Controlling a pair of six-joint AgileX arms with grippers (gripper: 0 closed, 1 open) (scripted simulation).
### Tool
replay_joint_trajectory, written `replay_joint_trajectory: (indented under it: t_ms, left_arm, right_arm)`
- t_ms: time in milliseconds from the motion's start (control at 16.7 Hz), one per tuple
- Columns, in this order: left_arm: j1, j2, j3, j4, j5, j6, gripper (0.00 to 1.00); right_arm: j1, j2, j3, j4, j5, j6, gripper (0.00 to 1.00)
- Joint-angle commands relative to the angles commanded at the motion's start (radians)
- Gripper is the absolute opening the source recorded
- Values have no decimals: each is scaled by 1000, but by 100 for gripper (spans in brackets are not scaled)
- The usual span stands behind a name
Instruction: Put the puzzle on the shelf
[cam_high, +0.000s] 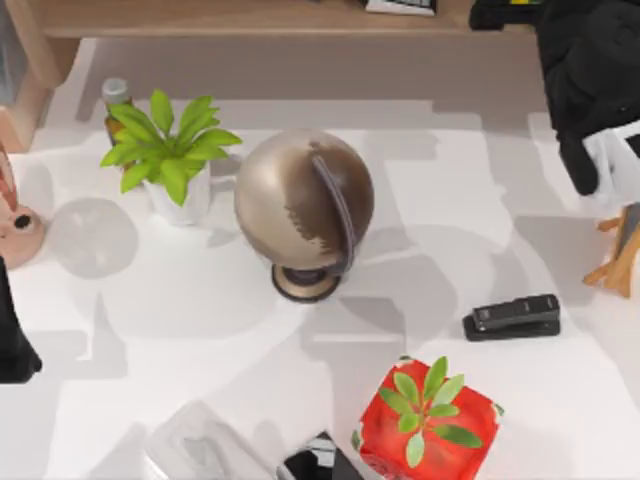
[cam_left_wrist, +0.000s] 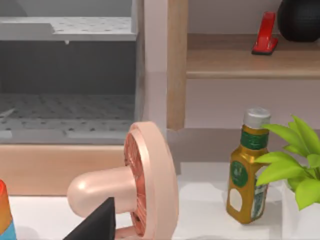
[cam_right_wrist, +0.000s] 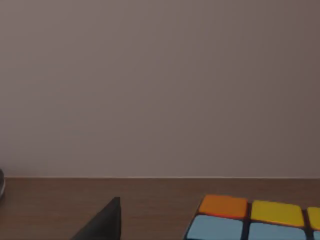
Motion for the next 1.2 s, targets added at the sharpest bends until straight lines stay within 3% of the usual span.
replay_joint_trajectory:
  t_ms: [240,600,1200]
  left_arm:
    - [0,0,0,0,0,0,100]
    - [0,0,0,0,0,0,100]
    - [0,0,0,0,0,0,100]
  right_arm:
    - [-2,-27,-22,28,-30,-29,100]
    - [-119,-223,-226,254,-285,-313,100]
    - [-809,-404,-710,533,-755,-1067,100]
